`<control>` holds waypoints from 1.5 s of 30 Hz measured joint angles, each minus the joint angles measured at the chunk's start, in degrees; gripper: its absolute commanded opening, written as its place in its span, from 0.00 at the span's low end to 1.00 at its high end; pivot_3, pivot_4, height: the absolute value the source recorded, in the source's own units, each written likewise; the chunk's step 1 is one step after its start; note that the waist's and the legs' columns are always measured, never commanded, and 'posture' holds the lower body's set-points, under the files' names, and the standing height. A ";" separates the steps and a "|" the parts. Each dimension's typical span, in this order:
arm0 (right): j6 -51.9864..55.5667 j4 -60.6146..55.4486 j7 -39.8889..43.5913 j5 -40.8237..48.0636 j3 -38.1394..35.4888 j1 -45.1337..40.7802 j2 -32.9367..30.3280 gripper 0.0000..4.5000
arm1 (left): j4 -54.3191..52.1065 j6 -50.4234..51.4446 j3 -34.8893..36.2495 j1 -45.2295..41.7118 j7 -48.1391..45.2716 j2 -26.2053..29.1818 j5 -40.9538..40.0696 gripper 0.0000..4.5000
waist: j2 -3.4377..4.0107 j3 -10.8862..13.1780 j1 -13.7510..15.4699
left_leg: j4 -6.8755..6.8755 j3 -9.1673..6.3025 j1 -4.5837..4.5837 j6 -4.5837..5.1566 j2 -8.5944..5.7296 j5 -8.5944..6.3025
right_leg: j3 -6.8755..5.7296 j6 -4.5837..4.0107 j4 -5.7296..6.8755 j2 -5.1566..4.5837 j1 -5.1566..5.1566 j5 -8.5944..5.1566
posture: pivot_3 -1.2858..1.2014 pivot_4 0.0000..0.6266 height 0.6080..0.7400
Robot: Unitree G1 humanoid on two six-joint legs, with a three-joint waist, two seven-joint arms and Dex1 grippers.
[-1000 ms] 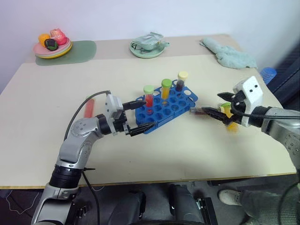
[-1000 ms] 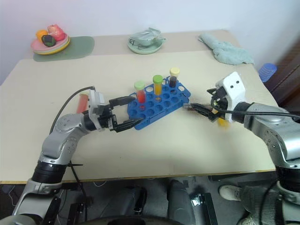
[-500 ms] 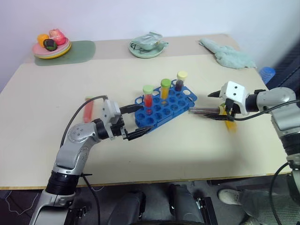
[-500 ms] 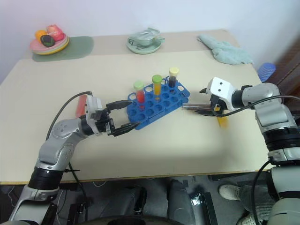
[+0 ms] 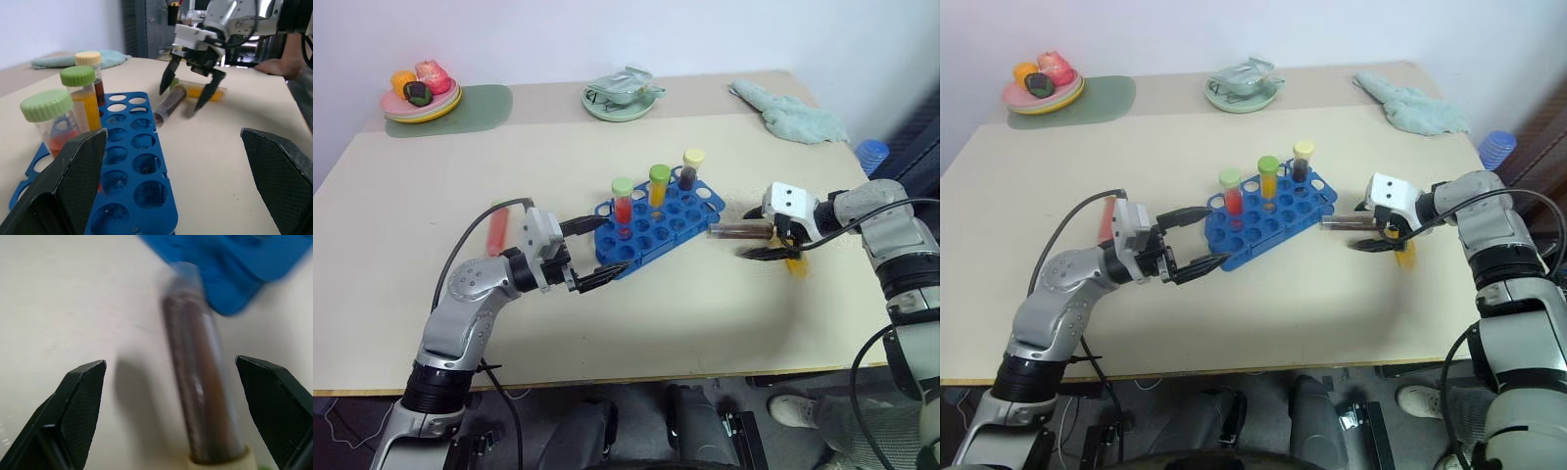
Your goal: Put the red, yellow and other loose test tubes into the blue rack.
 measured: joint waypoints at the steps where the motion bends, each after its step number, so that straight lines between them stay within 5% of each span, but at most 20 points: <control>1: -1.49 0.21 0.87 -0.12 0.00 -0.01 0.00 0.96 | 0.00 0.01 0.00 0.00 0.00 0.03 0.00 1.00 | 0.00 0.00 -0.01 | 0.00 0.00 0.00 0.00 0.00 0.00 | 0.00 0.00 0.00 0.00 0.00 0.00 | 0.52 0.24 1.00; 17: -28.06 12.65 -0.24 -10.91 4.10 -5.89 0.61 0.96 | -0.04 0.00 -0.03 0.01 -0.41 0.19 0.02 1.00 | -0.03 -0.02 -0.05 | 0.03 0.01 0.11 -0.01 0.00 0.01 | 0.00 -0.01 0.03 0.04 0.10 0.01 | 0.52 0.24 1.00; 31: -48.70 18.42 -11.28 -21.41 10.00 -10.39 -0.84 0.96 | -0.07 -0.06 -0.03 0.10 -1.03 0.63 0.17 1.00 | -0.20 -0.13 -0.06 | 0.06 0.01 0.17 -0.02 -0.01 0.01 | 0.01 -0.04 0.05 0.09 0.15 0.03 | 0.52 0.24 1.00; 35: -42.36 19.74 -7.49 -17.46 7.05 -10.16 0.61 0.96 | -0.06 -0.13 -0.04 0.14 -1.09 0.63 0.17 1.00 | -0.22 -0.14 -0.07 | 0.06 0.00 0.17 -0.02 0.00 0.02 | 0.01 -0.05 0.04 0.09 0.16 0.03 | 0.52 0.24 1.00; 45: 3.05 10.02 2.09 -6.00 -1.65 -8.79 4.94 0.96 | -0.06 -0.72 -0.10 0.46 -1.23 0.61 0.16 1.00 | -0.04 -0.04 -0.22 | 0.00 -0.04 0.02 -0.10 0.05 0.06 | 0.04 -0.13 0.05 0.04 -0.02 0.07 | 0.52 0.24 1.00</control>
